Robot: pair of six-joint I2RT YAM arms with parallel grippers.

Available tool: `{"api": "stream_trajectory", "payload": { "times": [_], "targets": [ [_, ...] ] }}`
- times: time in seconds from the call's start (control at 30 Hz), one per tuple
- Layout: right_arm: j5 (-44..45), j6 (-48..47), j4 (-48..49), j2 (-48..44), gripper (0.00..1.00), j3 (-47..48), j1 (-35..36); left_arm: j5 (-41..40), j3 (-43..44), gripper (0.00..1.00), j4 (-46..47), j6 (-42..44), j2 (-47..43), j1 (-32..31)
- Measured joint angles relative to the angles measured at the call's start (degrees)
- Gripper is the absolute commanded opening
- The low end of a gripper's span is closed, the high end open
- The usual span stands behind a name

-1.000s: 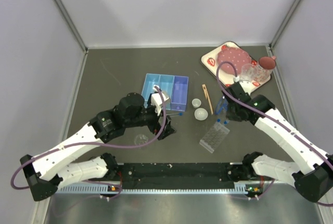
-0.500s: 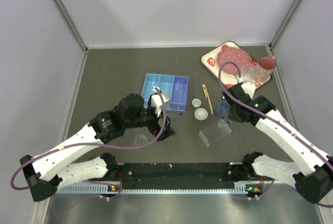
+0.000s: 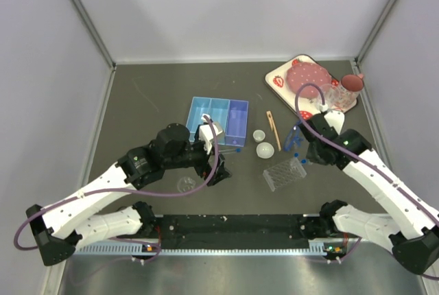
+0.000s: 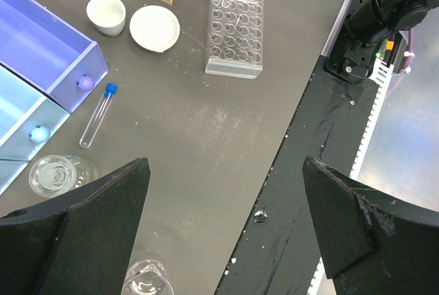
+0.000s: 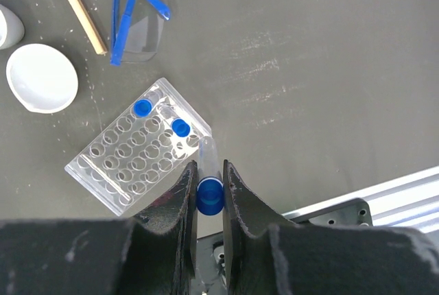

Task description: Organize the chemistry lab equipment

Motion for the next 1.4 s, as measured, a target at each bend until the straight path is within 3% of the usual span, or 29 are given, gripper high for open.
{"api": "stream_trajectory", "payload": {
  "times": [1.4],
  "targets": [
    [-2.67,-0.04,8.37,6.93,0.0,-3.41,0.0,-0.09,-0.35,0.99,0.15,0.02,-0.46,0.0]
  ]
}}
